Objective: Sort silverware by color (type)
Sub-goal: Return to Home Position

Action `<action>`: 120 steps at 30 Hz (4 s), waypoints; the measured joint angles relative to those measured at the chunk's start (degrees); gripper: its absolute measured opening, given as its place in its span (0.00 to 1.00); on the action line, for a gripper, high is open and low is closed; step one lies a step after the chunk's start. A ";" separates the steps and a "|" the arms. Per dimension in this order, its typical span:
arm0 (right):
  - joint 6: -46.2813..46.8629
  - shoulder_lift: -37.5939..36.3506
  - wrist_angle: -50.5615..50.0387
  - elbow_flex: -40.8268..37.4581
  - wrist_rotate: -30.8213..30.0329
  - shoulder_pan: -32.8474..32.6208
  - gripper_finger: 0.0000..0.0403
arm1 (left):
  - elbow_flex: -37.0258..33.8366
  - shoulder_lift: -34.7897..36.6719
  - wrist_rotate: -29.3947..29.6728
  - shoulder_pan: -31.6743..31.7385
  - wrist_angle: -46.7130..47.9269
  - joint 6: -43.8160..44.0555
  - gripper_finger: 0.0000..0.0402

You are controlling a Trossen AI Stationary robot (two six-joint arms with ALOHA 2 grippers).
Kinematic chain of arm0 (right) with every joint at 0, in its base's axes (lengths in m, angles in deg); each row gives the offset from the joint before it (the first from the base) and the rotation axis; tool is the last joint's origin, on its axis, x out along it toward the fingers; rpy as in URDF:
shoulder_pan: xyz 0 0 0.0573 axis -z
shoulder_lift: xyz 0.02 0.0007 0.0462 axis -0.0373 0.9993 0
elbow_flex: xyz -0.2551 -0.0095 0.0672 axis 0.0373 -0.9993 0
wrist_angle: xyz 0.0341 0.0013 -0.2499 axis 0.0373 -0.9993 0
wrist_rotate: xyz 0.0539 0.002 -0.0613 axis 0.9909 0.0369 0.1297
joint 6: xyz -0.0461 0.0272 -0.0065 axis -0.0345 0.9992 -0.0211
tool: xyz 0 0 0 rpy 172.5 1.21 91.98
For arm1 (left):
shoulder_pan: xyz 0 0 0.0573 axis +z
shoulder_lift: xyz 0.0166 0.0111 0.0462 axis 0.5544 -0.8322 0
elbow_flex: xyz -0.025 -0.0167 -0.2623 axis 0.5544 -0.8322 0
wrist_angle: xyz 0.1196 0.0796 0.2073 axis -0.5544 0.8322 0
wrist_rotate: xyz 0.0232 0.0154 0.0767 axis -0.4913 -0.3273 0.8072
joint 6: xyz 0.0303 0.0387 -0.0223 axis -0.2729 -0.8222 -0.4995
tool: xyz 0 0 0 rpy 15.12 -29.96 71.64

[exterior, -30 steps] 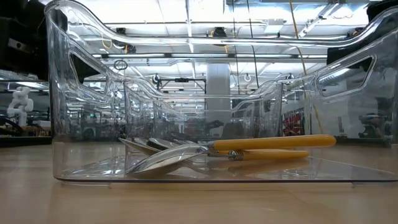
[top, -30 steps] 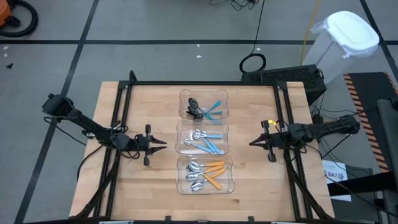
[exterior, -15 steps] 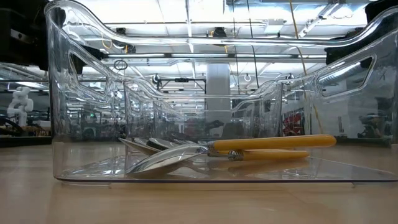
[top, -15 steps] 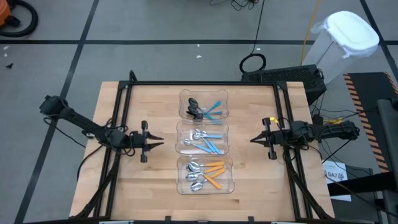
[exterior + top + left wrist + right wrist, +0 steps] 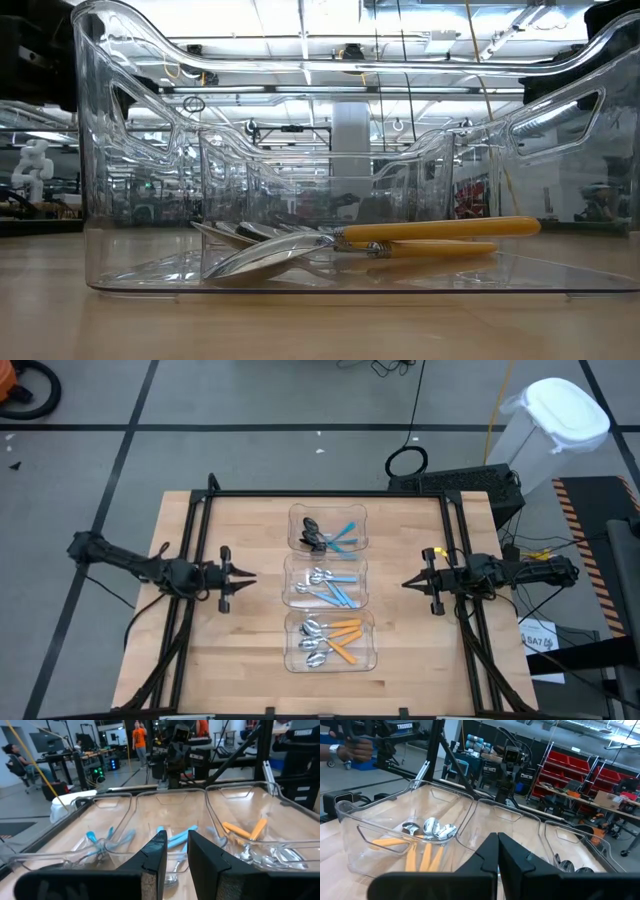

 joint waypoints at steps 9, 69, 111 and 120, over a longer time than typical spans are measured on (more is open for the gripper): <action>-0.07 0.00 -0.04 -0.02 0.13 0.00 0.00 | 0.00 13.70 -6.11 5.66 13.33 0.55 0.19; 4.48 0.00 -0.48 -0.04 -2.80 0.00 0.00 | 0.03 18.01 -19.64 17.70 17.24 2.80 0.19; 3.86 0.04 8.27 -0.11 -2.82 0.00 0.00 | 0.00 17.99 -19.59 17.70 17.02 2.75 0.19; 3.87 0.04 8.29 -0.11 -2.80 0.00 0.00 | 0.00 17.99 -19.59 17.68 17.02 2.75 0.19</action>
